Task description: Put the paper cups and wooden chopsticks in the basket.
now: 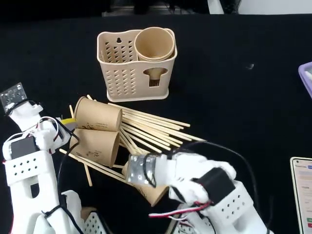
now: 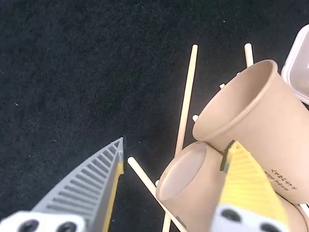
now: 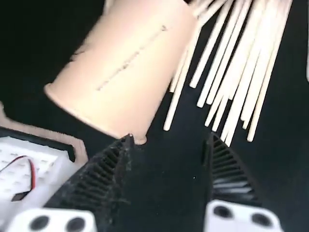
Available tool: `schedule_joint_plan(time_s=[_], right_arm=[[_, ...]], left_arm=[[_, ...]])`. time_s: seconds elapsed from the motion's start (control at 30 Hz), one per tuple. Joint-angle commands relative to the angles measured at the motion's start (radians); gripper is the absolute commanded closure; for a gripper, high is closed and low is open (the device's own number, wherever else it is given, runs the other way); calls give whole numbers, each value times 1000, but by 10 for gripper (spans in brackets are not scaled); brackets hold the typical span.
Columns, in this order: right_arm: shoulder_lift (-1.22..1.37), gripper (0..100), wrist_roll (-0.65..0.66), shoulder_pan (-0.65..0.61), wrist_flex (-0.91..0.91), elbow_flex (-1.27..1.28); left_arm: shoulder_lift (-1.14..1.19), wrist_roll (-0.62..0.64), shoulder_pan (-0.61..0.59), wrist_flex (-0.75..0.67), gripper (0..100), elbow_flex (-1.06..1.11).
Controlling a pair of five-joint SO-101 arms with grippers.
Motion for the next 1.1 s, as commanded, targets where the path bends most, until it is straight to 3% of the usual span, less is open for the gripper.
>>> schedule_joint_plan(time_s=[0.0,0.3,0.5,0.7,0.87,1.07], right_arm=[[-1,764,64,-81,23,-58],[271,762,238,-86,112,-120],[380,765,236,-137,84,-113],[335,786,77,-138,-60,-102],[262,994,-41,-137,-115,-102],[133,988,-72,-123,-69,-173]], left_arm=[[-20,8,-10,0,668,-65],[-20,8,-10,-37,668,-56],[-20,8,-10,-41,668,-56],[-20,8,-10,-40,668,-56],[-20,8,-10,-35,668,-56],[-20,8,-10,-34,668,-56]])
